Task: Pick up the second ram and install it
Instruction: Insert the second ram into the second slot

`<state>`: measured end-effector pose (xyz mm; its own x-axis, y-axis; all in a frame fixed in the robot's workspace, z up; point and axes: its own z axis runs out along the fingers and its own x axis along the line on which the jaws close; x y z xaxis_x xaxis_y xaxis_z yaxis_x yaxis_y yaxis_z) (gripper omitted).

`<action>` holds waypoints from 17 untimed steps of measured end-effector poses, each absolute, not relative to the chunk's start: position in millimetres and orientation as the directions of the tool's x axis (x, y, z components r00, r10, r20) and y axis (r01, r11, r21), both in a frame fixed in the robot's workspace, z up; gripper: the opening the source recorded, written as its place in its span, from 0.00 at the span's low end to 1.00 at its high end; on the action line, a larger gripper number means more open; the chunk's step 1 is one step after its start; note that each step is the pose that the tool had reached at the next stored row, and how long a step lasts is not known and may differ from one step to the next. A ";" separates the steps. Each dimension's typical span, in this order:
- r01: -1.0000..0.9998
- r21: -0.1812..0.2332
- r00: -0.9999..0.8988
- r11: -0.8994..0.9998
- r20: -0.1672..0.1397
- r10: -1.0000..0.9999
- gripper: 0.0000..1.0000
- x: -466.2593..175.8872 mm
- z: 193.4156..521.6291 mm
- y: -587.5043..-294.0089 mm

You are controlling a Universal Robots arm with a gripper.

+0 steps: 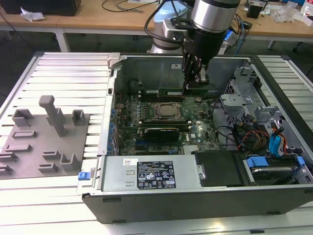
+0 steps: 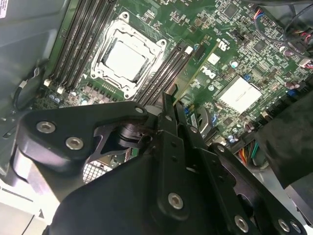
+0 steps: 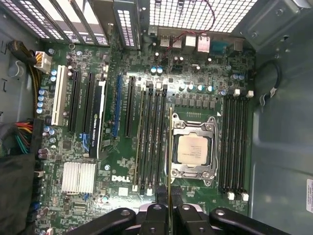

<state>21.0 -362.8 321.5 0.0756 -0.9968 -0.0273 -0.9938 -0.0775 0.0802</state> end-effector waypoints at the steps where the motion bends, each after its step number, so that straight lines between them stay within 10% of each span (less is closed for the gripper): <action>1: -0.994 0.080 0.076 -0.078 -0.027 -0.997 0.14 20.9 319.5 -362.8; 17: -0.994 0.080 0.075 -0.077 -0.027 -0.997 0.14 20.6 287.6 -362.8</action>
<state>20.6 -362.8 287.6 0.0755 -0.9968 -0.0273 -0.9938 -0.0774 0.0802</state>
